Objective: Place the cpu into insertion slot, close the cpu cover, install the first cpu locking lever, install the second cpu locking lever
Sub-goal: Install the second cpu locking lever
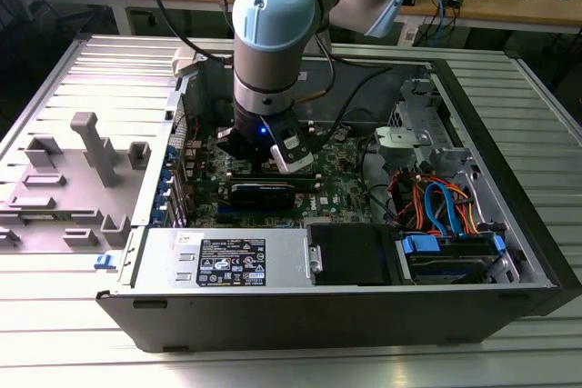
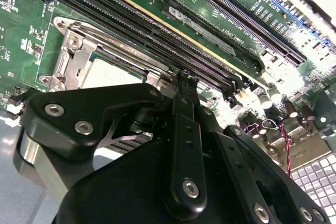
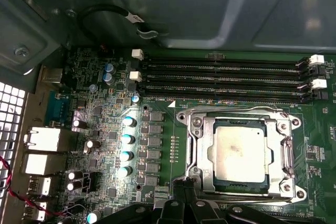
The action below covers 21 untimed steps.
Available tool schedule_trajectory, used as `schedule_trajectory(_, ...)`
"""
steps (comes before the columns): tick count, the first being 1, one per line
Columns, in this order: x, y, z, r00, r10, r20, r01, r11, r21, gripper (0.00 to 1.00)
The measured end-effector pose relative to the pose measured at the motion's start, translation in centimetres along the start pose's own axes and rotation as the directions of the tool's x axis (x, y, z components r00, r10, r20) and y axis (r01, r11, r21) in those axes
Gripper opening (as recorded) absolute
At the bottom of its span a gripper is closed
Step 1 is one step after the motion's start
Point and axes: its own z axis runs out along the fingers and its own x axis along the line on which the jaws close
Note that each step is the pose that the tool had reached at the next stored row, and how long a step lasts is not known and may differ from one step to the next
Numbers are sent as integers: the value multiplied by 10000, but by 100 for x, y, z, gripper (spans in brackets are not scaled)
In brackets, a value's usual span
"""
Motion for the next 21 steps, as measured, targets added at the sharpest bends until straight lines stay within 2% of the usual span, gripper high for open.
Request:
schedule_trajectory(12, 0, 9, 31, 10000, 0, 0, 0, 10000, 14, 11)
schedule_trajectory(16, 0, 13, 29, 10000, 13, -9, -13, 9998, 190, 11)
schedule_trajectory(18, 0, 15, 24, 10000, 13, -9, -12, 9998, 208, 11)
schedule_trajectory(19, 5, 34, -58, 10000, 14, -9, -14, 9998, 205, 11)
schedule_trajectory(20, 13, 61, -193, 10000, 14, -10, -14, 9998, 208, 11)
schedule_trajectory(21, 17, 76, -268, 10000, 15, -10, -15, 9998, 217, 11)
